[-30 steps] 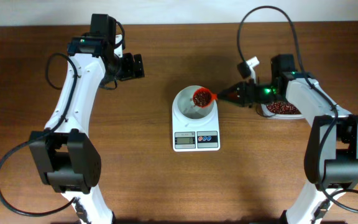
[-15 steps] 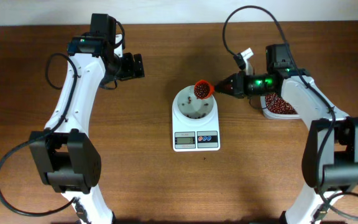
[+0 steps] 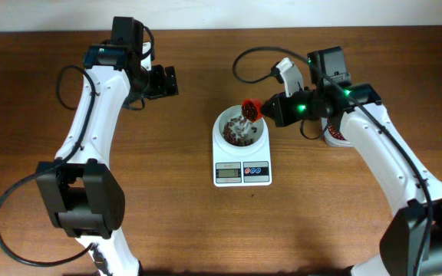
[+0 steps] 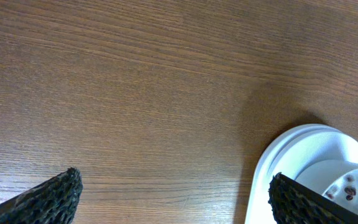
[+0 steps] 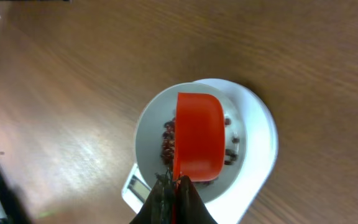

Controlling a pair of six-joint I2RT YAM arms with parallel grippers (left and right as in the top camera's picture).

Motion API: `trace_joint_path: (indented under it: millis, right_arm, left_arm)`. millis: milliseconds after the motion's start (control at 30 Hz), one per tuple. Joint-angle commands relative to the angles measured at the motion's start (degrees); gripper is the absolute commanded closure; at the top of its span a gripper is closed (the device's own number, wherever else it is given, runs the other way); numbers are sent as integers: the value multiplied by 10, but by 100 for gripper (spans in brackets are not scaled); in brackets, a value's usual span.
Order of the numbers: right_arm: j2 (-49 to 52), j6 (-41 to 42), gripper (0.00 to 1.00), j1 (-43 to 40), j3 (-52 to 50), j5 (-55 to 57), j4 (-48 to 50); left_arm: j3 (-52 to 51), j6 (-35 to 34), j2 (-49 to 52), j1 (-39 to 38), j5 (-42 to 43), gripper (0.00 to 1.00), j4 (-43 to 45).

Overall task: Scoop item into bowl and weigh 50g on scale
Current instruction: 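Tip the red scoop with the right gripper to pour beans into bowl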

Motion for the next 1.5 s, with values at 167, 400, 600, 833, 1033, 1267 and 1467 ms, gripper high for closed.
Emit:
trace_joint_path:
  millis: [167, 400, 600, 833, 1033, 1267, 1467]
  right_arm:
    - [-21, -54, 96, 40, 16, 87, 4]
    - [-21, -68, 96, 40, 16, 87, 4]
    - [-20, -98, 96, 45, 16, 107, -7]
    - [-20, -169, 96, 125, 16, 287, -4]
    - [-20, -169, 96, 126, 16, 287, -2]
    - [-20, -169, 96, 126, 16, 287, 11]
    - [-20, -169, 96, 126, 16, 287, 11]
  left_arm:
    - [9, -7, -14, 1, -4, 1, -1]
    - [9, -7, -14, 0, -4, 1, -1]
    - [9, -7, -14, 0, -4, 1, -1]
    - [9, -7, -14, 1, -4, 1, -1]
    - [9, -7, -14, 0, -4, 1, -1]
    - [9, -7, -14, 0, -4, 1, -1]
    - [9, -7, -14, 0, -4, 1, -1]
